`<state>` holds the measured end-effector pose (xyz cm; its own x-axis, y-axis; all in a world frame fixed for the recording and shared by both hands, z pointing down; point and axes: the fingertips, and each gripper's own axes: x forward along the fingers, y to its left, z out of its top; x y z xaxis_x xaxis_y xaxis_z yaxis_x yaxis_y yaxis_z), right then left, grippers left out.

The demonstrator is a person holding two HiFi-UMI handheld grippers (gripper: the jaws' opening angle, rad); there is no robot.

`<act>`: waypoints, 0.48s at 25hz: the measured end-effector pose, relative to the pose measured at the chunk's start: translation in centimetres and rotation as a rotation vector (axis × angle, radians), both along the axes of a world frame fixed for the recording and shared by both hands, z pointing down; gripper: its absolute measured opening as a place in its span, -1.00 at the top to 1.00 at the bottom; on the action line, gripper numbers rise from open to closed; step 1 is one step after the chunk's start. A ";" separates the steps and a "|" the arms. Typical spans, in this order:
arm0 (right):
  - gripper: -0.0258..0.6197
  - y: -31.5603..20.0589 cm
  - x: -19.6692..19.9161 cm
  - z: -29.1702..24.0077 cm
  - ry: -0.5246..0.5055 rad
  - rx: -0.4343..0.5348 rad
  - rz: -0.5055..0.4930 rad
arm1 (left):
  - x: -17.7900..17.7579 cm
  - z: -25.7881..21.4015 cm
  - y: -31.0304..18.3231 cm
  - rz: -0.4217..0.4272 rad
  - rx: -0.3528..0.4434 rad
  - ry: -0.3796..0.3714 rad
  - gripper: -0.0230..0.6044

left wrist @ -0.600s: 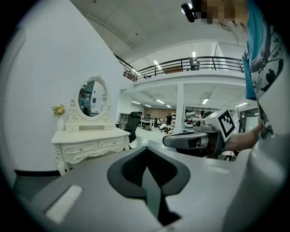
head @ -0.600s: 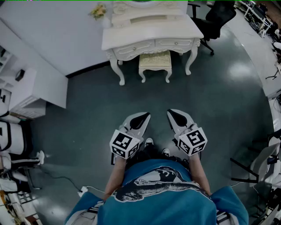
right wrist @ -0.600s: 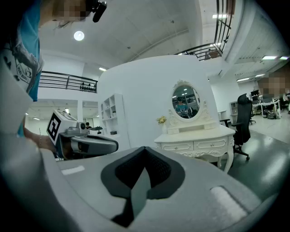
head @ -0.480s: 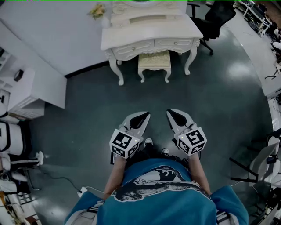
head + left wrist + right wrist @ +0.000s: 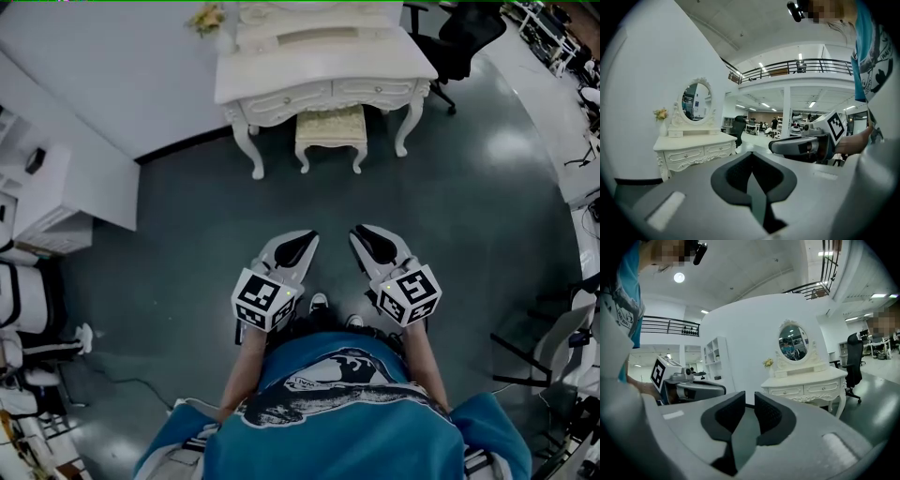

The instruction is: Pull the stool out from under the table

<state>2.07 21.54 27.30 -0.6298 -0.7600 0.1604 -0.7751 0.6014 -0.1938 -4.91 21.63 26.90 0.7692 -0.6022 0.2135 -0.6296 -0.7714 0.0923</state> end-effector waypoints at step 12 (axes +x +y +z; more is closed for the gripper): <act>0.72 -1.8 -1.4 0.9 -0.063 -0.038 0.114 | -3.2 0.9 -1.9 0.048 -0.011 -0.007 0.88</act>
<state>0.66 19.69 28.20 -0.5494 -0.8213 0.1535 -0.8237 0.5015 -0.2648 -8.16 19.71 27.82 0.7954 -0.5627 0.2252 -0.5929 -0.7995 0.0964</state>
